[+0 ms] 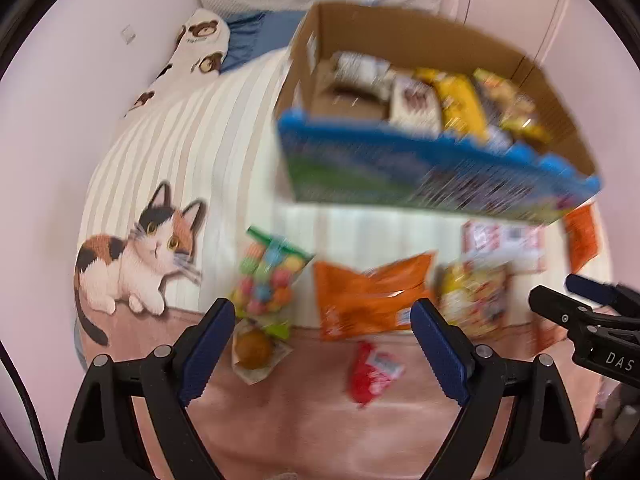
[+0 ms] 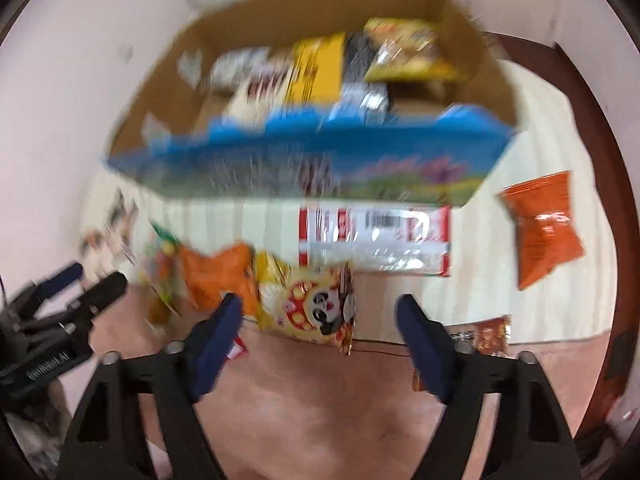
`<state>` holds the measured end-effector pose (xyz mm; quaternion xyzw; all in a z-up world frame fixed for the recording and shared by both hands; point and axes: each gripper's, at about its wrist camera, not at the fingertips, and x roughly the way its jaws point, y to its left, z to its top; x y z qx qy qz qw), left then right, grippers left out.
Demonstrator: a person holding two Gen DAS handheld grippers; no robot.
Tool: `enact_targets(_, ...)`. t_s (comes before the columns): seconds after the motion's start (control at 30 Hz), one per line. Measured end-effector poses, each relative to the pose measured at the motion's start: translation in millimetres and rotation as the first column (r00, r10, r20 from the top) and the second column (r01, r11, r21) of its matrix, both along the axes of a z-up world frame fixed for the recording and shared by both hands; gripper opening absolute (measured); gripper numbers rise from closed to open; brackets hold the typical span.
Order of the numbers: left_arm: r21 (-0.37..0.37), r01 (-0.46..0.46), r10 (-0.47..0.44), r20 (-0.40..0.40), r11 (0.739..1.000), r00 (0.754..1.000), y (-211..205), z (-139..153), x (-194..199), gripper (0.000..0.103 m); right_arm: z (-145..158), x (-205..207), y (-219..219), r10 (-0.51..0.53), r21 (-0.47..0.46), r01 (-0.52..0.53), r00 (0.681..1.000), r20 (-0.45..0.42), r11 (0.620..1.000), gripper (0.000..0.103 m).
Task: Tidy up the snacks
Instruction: 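Withdraw both tools from the box back toward the remaining snacks, then grasp the orange packet with left tool while right tool grasps GUOBA chips bag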
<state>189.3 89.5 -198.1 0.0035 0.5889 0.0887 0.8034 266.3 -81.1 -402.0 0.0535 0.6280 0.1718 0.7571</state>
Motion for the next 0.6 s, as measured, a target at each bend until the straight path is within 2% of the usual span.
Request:
enact_targets(0.13,0.105,0.123,-0.120,-0.033,0.987,0.992,-2,-25,-3,0.090,-24,-7,32,0.173,-0.104,-0.169,0.985,0.030,0.980,0.079)
enact_targets(0.23,0.209,0.306,-0.301,-0.057,0.929,0.952,-16,-40,0,0.090,-34,-11,45,0.258,-0.175,-0.246,0.965,0.051,0.953,0.079)
enact_targets(0.3,0.273,0.443,-0.436,-0.089,0.854,0.896,-32,-52,1,0.090,-38,-10,43,0.255,-0.169,-0.245,0.966,0.041,0.955,0.079)
enact_targets(0.33,0.291,0.519,-0.509,-0.115,0.804,0.853,-42,-59,1,0.090,-39,-9,41,0.247,-0.166,-0.238,0.968,0.037,0.957,0.079)
enact_targets(0.37,0.293,0.565,-0.553,-0.131,0.771,0.823,-48,-64,2,0.090,-41,-10,38,0.237,-0.172,-0.228,0.971,0.032,0.958,0.079)
enact_targets(0.43,0.267,0.632,-0.612,-0.163,0.728,0.774,-57,-73,3,0.090,-42,-10,30,0.212,-0.172,-0.204,0.977,0.027,0.964,0.079)
enact_targets(0.57,0.239,0.751,-0.708,-0.251,0.615,0.660,-76,-102,8,0.090,-51,-17,13,0.168,-0.179,-0.166,0.986,-0.005,0.970,0.079)
enact_targets(0.6,0.231,0.768,-0.720,-0.268,0.597,0.640,-79,-107,10,0.090,-52,-19,10,0.163,-0.180,-0.162,0.987,-0.012,0.970,0.079)
